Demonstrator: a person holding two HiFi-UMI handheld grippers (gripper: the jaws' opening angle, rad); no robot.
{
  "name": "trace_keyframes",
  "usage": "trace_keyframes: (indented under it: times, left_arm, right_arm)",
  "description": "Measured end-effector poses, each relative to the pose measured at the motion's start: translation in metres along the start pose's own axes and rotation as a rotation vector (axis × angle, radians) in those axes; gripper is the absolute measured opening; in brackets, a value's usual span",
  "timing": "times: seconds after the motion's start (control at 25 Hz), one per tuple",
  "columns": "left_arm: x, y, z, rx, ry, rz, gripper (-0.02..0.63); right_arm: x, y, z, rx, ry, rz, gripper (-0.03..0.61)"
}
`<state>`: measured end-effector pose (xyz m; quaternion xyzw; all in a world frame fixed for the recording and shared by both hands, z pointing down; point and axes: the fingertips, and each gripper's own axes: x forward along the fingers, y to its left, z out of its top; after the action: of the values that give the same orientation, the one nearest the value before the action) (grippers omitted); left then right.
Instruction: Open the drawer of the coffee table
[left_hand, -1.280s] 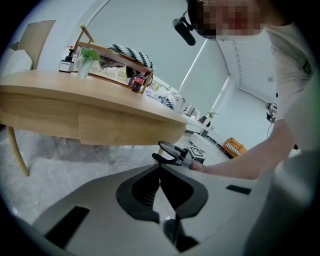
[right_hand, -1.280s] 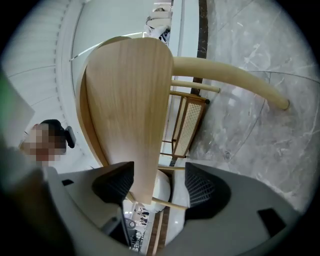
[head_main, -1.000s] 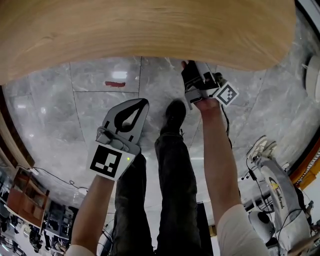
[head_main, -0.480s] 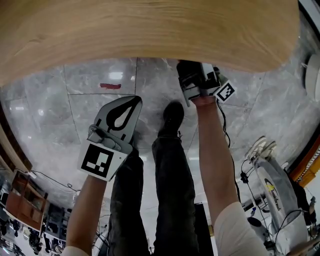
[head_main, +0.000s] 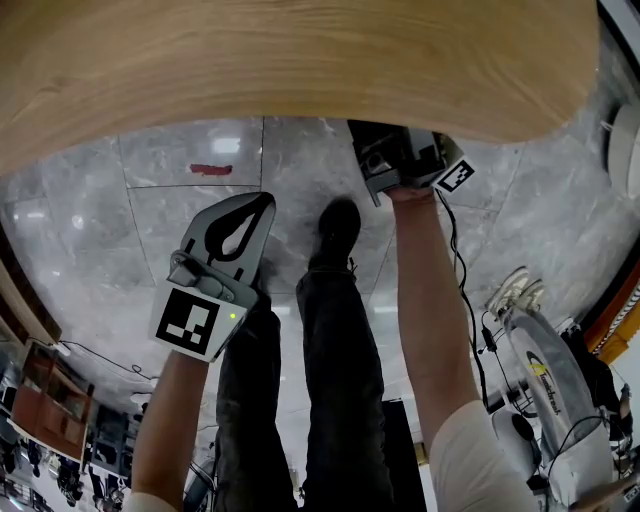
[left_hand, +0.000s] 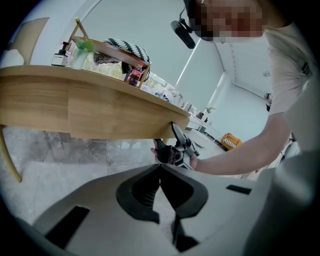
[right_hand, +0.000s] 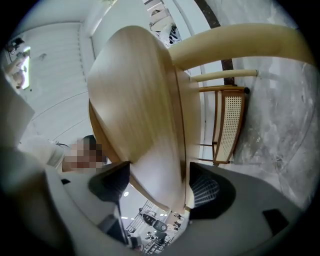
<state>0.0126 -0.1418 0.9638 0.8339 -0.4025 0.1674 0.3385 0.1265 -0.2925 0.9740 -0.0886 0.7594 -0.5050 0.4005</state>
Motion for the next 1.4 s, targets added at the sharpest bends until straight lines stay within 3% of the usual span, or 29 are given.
trace_keyframes:
  times: [0.4,0.68,1.4]
  left_arm:
    - [0.010,-0.003,0.007,0.004,-0.001,-0.005,0.020]
    - [-0.003,-0.006,-0.008,-0.024,0.020,-0.002,0.020]
    - [-0.028,-0.015,-0.006,-0.041,0.005,0.033,0.020]
  right_arm:
    - [-0.003,0.001,-0.002,0.029,-0.026,-0.036,0.368]
    - [-0.012,0.008,-0.013,0.043,-0.035,-0.039,0.367]
    - [-0.029,0.025,-0.023,0.087,-0.034,-0.082,0.368]
